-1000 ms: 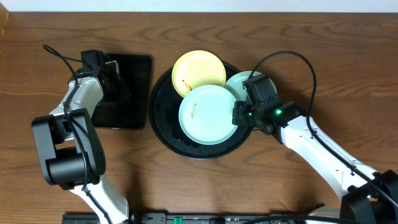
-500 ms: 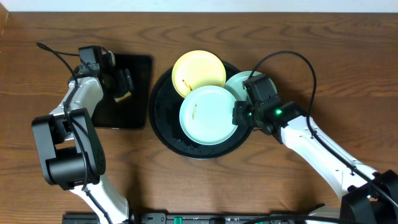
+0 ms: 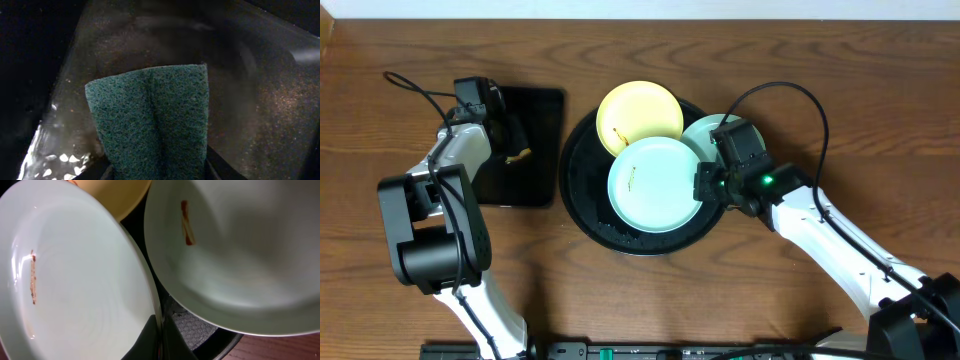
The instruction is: Clean dirty plates on tray and stack at the side
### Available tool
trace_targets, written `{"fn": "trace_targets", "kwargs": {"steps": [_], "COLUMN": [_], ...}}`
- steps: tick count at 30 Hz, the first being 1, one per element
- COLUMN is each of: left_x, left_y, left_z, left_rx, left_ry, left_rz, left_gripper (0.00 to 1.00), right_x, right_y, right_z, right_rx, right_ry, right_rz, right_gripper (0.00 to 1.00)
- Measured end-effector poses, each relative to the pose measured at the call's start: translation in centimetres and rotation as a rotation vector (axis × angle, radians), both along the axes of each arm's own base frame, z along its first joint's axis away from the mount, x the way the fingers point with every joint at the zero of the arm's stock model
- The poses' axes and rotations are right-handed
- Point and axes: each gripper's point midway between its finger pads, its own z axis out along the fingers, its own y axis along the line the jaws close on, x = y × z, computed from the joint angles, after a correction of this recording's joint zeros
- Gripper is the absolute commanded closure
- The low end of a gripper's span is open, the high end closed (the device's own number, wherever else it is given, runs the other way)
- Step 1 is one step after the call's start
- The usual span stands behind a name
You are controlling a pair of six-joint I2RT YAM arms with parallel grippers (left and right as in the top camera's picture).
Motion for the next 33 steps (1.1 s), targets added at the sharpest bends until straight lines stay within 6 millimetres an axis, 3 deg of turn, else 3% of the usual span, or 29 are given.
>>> {"fn": "trace_targets", "kwargs": {"steps": [2, 6, 9, 11, 16, 20, 33], "left_x": [0.1, 0.3, 0.6, 0.9, 1.1, 0.5, 1.0], "left_y": [0.0, 0.1, 0.1, 0.2, -0.1, -1.1, -1.7], "left_z": [0.1, 0.5, 2.5, 5.1, 14.6, 19.1, 21.0], "left_rx": [0.003, 0.004, 0.012, 0.021, 0.075, 0.103, 0.137], "left_ry": [-0.006, -0.018, -0.059, -0.112, -0.320, -0.422, -0.495], "left_rz": [-0.003, 0.001, 0.000, 0.000, -0.055, -0.144, -0.221], "left_gripper": [0.86, 0.92, 0.92, 0.93, 0.92, 0.93, 0.93], "right_x": [0.0, 0.1, 0.4, 0.7, 1.3, 1.8, 3.5], "right_y": [0.0, 0.0, -0.3, -0.7, -1.1, -1.5, -1.5], "right_z": [0.0, 0.1, 0.1, 0.1, 0.2, 0.4, 1.4], "right_rx": [0.000, -0.005, -0.031, -0.062, -0.121, -0.162, -0.216], "right_ry": [0.001, -0.012, -0.034, -0.054, -0.104, -0.142, -0.252], "right_rz": [0.000, 0.016, 0.025, 0.032, 0.083, 0.113, 0.162], "right_gripper": [0.99, 0.99, 0.98, 0.99, 0.99, 0.99, 0.99]}}
